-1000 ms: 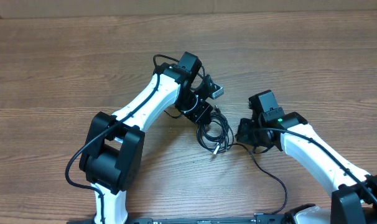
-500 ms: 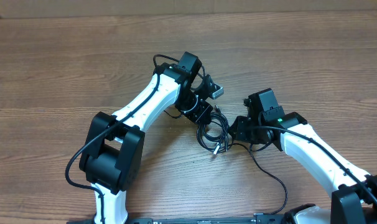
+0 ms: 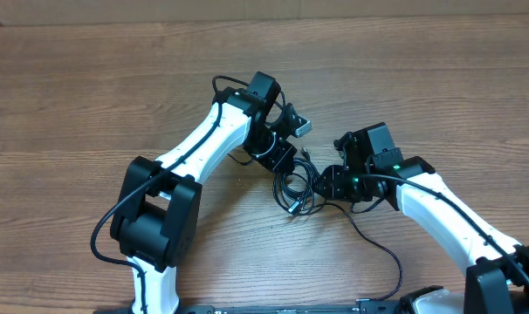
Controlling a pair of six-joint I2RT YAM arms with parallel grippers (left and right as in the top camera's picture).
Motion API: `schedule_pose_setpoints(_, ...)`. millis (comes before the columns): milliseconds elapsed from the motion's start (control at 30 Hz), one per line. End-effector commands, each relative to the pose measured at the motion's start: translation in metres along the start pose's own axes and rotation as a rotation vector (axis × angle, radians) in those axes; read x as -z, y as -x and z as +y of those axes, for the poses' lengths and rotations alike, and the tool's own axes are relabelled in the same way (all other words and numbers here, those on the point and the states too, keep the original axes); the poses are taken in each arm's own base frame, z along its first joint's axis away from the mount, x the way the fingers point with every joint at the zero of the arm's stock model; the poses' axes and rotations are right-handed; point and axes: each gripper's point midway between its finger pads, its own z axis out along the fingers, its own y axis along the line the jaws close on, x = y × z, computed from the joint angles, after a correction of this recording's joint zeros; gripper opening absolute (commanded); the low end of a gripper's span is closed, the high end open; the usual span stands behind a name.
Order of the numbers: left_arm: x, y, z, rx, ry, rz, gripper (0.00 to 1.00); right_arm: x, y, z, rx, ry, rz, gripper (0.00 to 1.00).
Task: Untangle cables
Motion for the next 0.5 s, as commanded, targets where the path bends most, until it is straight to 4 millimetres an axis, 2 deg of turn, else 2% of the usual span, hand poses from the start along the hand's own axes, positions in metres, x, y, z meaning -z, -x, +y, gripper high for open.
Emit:
schedule_pose_setpoints(0, 0.014, 0.014, -0.013, -0.025, -0.023, -0.053, 0.04, 0.001, -0.001, 0.009, 0.014, 0.052, 0.010, 0.39)
schedule_pose_setpoints(233, 0.014, 0.014, -0.013, -0.025, -0.022, -0.053, 0.04, 0.002, -0.001, 0.009, 0.013, 0.050, 0.011, 0.43)
schedule_pose_setpoints(467, 0.014, 0.014, -0.013, -0.025, -0.022, -0.053, 0.04, 0.011, 0.010, 0.017, 0.026, 0.055, -0.013, 0.44)
